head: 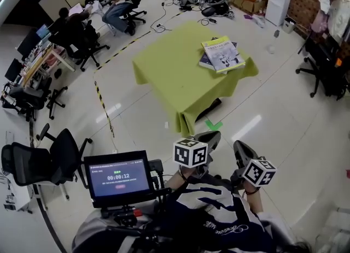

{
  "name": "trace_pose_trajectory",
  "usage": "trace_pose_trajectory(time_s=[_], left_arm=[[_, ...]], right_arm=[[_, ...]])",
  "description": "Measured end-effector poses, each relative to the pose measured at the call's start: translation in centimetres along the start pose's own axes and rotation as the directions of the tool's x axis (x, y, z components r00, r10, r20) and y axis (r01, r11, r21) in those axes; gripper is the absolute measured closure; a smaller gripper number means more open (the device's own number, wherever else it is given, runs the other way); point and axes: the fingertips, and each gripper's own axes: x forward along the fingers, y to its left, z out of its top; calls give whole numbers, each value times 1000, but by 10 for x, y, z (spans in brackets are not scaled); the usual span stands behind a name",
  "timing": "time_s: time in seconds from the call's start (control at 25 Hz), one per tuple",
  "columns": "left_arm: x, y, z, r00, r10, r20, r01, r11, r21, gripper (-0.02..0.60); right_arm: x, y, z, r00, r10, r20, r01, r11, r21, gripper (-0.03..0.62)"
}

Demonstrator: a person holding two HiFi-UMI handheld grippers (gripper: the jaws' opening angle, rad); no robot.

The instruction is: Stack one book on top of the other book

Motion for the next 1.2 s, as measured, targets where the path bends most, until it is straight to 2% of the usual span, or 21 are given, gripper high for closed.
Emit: trace_pose_trajectory(time_s=[0.88,1.2], left_arm=[[8,17,8,1000,-24,-6,24,1000,6,577],[12,31,26,999,-29,-16,29,1000,6,577]], right_arm=[[13,-3,-3,999,-38,4,38,999,-15,599],[33,-1,11,999,-50,1,50,999,-18,599]])
